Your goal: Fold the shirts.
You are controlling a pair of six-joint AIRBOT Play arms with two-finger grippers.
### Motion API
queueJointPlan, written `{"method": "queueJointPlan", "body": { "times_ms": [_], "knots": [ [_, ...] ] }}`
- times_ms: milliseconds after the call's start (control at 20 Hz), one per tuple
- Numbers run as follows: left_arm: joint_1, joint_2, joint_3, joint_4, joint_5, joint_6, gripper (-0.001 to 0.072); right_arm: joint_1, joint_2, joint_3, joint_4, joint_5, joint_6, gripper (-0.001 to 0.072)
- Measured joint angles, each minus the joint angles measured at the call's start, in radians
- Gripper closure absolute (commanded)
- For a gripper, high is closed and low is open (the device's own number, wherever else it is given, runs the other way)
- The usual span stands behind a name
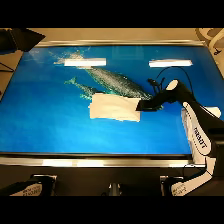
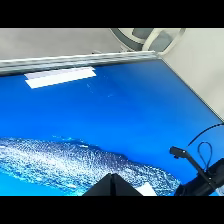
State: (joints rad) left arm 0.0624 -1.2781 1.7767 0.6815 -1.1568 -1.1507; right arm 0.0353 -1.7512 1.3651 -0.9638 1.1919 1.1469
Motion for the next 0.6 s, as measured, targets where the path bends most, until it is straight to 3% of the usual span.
{"method": "queueJointPlan", "body": {
  "times_ms": [100, 150, 200, 250, 450, 600],
  "knots": [
    [0.0, 0.0, 0.0, 0.0, -0.007, -0.008, 0.0682, 0.006, -0.034, -0.008, 0.076, -0.031, -0.011, 0.0134],
    [0.0, 0.0, 0.0, 0.003, -0.011, -0.01, 0.0682, 0.006, -0.047, -0.01, 0.112, -0.04, -0.014, 0.0283],
    [0.0, 0.0, 0.0, 0.003, -0.012, -0.013, 0.0682, 0.008, -0.058, -0.013, 0.138, -0.051, -0.022, 0.0581],
    [0.0, 0.0, 0.0, 0.003, -0.013, -0.015, 0.0682, 0.009, -0.066, -0.014, 0.154, -0.068, -0.04, 0.069],
    [0.0, 0.0, 0.0, 0.003, -0.017, -0.018, 0.0681, -0.047, -0.045, 0.032, 0.307, -0.054, -0.153, 0.069],
    [0.0, 0.0, 0.0, 0.004, -0.018, -0.019, 0.0682, -0.155, 0.014, 0.115, 0.345, 0.013, -0.183, 0.069]
  ]
}}
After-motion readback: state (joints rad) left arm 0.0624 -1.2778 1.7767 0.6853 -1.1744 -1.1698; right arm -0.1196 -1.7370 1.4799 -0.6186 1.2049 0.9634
